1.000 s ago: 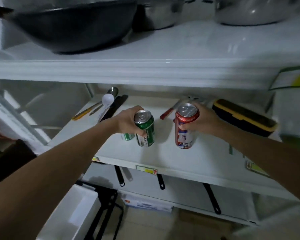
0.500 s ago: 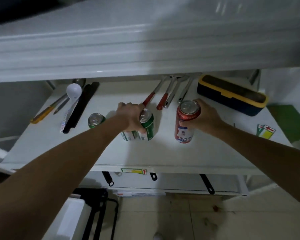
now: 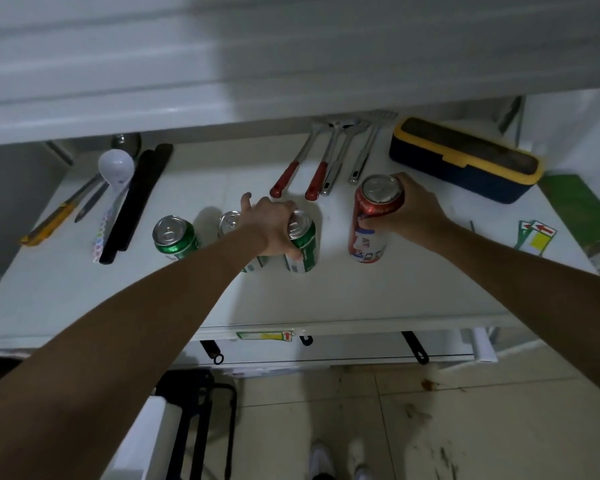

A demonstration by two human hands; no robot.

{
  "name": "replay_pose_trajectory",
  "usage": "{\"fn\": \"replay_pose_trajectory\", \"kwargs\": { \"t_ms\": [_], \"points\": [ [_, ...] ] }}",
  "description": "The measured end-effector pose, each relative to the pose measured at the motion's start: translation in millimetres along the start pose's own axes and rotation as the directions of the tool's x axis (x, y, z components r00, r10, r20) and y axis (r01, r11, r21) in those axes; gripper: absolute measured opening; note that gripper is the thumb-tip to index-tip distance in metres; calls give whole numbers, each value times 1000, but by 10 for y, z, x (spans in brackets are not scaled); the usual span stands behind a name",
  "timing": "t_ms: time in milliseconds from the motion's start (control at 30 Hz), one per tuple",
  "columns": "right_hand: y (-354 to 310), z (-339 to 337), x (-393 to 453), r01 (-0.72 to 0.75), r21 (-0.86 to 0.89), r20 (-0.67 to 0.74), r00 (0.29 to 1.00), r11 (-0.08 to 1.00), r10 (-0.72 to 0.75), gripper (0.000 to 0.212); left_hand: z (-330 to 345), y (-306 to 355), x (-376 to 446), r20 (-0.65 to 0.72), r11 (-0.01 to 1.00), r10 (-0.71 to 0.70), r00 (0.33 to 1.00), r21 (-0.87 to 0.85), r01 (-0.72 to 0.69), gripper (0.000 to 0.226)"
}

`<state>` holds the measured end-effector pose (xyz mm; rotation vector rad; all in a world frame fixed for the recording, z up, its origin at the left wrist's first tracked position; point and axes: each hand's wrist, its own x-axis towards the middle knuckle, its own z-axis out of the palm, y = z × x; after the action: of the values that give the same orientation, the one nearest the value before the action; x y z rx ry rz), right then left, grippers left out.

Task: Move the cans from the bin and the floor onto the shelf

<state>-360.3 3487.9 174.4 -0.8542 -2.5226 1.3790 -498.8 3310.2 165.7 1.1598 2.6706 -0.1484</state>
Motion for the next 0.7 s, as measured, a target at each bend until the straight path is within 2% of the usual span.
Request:
{"fn": "replay_pose_trajectory", "kwargs": {
  "t_ms": [200,333,433,500,600,700],
  "points": [
    [49,-85,16,12,-2,94,996,1000,-11,73,37,18,5,-5,994,-66,998,-88,65,72],
    [17,-131,11,13,33,143,990,999,-18,82,9,51,-97,53,983,-93,994,-156,100,90],
    [-60,-169,-33,47,48,97,994,998,-52,89,-88,52,-254,5,950,-137,991,-282,132,95],
    [-127,-195,-79,102,33,60,993,994,-104,85,-185,34,-418,-28,882,-206,978,-438,174,94],
    [-270,-203,-204,216,-97,-21,976,972,-219,69,-326,-48,-766,-80,805,-308,948,-552,215,84],
    [-395,-192,-473,306,-323,-66,937,896,-344,56,-448,-208,-1196,-110,836,-366,924,-474,274,65]
  ]
}}
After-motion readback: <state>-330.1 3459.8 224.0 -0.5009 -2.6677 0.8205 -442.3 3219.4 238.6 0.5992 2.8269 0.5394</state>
